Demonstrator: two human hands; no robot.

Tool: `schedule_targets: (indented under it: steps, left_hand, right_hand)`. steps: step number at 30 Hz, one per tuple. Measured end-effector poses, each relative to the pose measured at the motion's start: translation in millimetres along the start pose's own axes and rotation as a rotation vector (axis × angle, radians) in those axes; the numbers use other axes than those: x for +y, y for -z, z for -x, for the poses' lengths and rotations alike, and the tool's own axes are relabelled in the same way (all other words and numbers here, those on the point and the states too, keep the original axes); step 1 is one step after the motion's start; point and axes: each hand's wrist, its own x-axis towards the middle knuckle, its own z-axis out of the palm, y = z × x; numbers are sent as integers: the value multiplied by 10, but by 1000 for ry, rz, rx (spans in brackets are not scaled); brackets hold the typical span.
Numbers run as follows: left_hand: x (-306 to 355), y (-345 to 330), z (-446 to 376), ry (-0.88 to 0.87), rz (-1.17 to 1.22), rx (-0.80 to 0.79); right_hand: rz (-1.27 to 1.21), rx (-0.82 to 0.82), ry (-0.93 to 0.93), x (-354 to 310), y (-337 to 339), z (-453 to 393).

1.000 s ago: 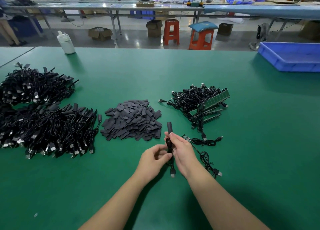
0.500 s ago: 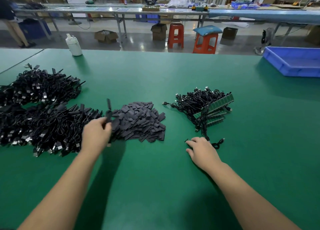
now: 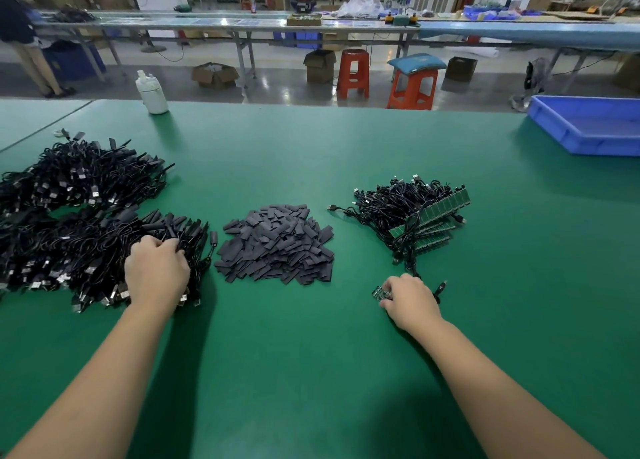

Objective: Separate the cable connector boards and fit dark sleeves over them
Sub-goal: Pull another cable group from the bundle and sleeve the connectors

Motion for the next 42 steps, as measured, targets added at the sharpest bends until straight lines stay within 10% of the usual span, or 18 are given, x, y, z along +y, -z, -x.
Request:
schedule_targets:
  steps: [4, 9, 14, 42]
  left_hand:
    - [447, 28, 281, -167, 206, 20]
    - [1333, -38, 918, -397, 568, -342]
    - [1952, -92, 1296, -260, 850, -623]
    - [2136, 118, 1196, -252, 814, -442]
  right_hand:
    - [-254, 35, -45, -31, 126, 17]
    - [-562, 133, -3, -200, 338, 77]
    - [-506, 142, 121, -314, 407, 155]
    - [-425, 350, 173, -313, 478, 234]
